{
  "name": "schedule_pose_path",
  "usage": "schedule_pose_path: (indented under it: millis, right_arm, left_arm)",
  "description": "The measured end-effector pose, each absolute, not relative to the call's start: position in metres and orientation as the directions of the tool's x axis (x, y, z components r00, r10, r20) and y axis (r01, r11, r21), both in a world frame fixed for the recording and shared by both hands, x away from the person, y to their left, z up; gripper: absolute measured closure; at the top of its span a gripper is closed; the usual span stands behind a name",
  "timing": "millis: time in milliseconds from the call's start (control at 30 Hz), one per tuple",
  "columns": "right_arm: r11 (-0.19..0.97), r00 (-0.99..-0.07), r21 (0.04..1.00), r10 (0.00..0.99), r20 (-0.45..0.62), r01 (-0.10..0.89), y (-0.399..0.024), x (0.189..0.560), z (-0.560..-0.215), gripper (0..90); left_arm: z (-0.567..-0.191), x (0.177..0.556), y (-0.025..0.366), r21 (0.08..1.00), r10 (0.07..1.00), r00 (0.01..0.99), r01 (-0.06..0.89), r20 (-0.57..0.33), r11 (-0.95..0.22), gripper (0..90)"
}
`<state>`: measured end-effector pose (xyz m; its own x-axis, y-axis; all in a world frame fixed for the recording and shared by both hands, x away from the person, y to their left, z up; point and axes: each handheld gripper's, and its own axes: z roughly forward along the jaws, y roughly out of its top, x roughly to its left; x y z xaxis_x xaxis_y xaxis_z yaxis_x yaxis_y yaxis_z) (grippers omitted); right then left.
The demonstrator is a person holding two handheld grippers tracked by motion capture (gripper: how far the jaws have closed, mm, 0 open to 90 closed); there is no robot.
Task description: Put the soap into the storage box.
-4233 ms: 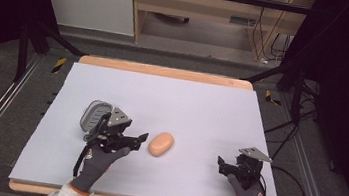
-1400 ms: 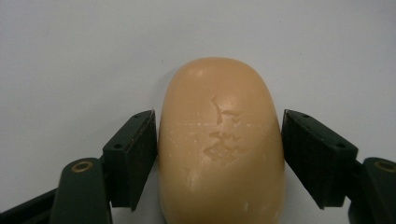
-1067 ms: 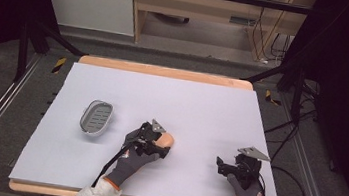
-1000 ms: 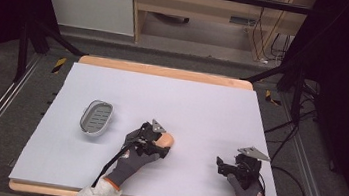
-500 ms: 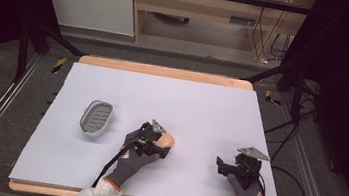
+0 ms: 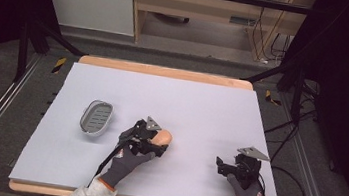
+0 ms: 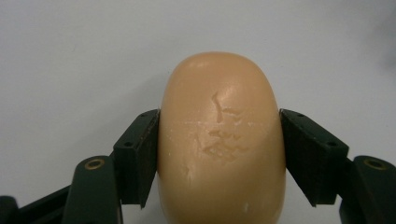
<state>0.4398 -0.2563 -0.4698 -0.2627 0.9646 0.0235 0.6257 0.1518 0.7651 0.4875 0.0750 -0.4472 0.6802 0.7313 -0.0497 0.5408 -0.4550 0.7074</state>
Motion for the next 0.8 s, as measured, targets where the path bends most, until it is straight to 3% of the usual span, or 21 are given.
schedule_pose_path:
  millis: [800]
  right_arm:
    - [0.151, -0.261, 0.768, 0.965, 0.021, 0.623, -0.256, 0.440, -0.470, 6.0]
  left_arm:
    - [-0.417, 0.473, 0.114, 0.753, 0.751, 0.658, 0.521, -0.056, -0.401, 31.7]
